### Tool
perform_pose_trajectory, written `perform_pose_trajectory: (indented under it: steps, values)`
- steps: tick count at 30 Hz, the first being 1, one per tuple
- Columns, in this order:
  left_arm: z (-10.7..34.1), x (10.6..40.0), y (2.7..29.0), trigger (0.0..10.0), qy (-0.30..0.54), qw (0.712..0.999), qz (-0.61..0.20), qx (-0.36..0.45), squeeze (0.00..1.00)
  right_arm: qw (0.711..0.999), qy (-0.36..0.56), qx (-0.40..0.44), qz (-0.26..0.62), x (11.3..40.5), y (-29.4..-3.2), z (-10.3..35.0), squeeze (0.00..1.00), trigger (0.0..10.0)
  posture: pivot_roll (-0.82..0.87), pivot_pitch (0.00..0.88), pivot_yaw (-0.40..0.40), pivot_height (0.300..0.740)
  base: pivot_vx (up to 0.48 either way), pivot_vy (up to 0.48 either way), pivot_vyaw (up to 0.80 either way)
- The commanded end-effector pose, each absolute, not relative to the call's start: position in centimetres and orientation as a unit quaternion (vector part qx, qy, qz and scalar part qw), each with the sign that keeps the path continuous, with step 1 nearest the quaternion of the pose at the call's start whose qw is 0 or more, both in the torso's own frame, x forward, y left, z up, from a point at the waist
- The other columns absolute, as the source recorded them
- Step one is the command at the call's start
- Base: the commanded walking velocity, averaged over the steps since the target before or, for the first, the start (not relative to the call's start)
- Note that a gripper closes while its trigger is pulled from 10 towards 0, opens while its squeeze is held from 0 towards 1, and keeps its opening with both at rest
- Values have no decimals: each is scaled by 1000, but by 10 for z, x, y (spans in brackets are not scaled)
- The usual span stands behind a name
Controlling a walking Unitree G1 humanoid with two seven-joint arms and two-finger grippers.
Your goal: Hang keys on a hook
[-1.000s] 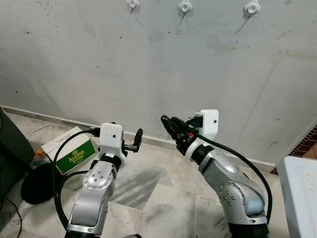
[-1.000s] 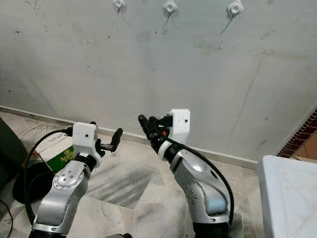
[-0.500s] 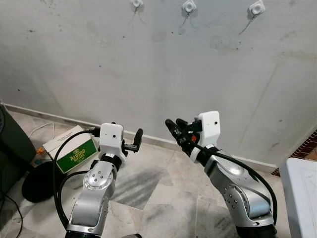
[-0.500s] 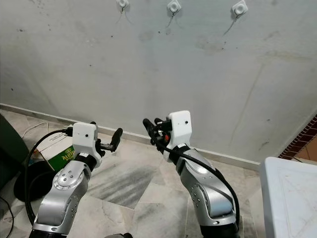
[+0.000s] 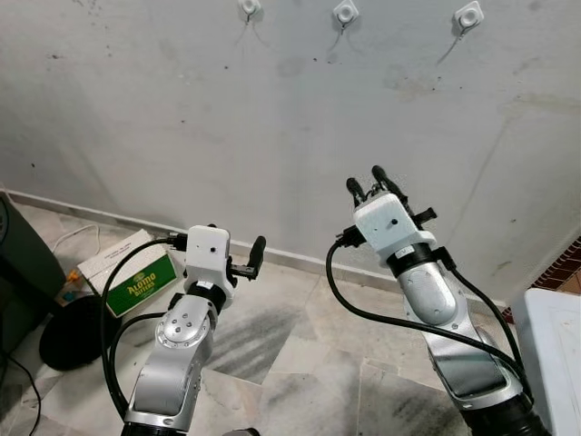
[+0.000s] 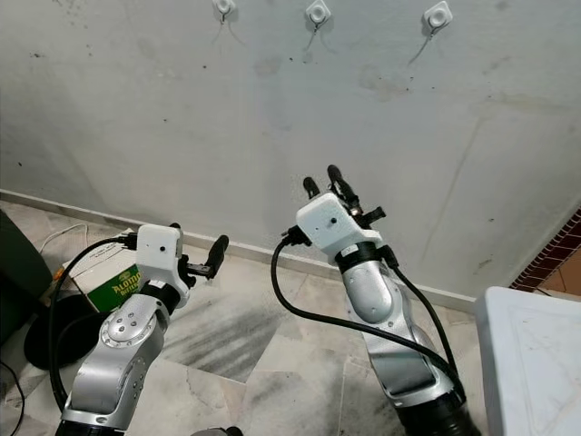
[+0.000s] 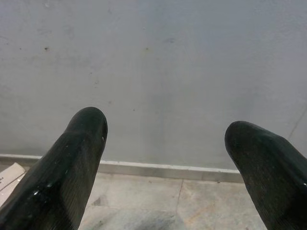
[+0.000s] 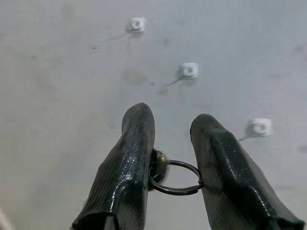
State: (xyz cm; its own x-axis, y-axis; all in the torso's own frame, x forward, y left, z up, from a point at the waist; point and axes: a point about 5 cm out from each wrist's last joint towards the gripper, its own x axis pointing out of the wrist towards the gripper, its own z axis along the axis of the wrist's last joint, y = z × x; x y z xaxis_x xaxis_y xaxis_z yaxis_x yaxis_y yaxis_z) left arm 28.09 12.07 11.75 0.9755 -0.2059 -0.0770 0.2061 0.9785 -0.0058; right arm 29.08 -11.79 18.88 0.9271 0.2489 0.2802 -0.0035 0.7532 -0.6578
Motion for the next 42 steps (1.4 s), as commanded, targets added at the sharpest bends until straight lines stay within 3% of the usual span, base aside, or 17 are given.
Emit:
perform_pose_trajectory:
  steps: [1,5,16,20,26,32,35,42]
  values:
    - [119,282,123,10000,39,994,-105,5,0,906,-195,-371,61,291,-116,190,0,10000,1,53,46,740,0,0,0]
    - [119,281,124,10000,38,994,-105,7,0,878,-232,-418,28,291,-118,186,0,10000,9,54,51,740,0,0,0]
    - [120,282,126,10000,37,994,-104,13,0,875,-243,-419,20,295,-117,182,0,10000,17,48,56,740,0,0,0]
    - [121,283,126,10000,36,994,-104,14,0,878,-242,-412,25,297,-116,179,0,10000,17,48,56,740,0,0,0]
    - [118,283,126,10000,47,993,-110,1,0,919,-195,-335,69,301,-105,170,0,10000,18,40,57,740,0,0,0]
    - [122,287,127,10000,37,994,-106,-9,0,884,-283,-369,44,303,-100,201,0,10000,14,38,51,740,0,0,0]
    - [123,288,125,10000,36,994,-106,-8,0,881,-288,-373,41,307,-101,205,0,10000,12,37,48,740,0,0,0]
    - [119,285,121,10000,43,993,-112,-15,0,896,-193,-391,-85,314,-163,198,0,10000,4,38,45,740,0,0,0]
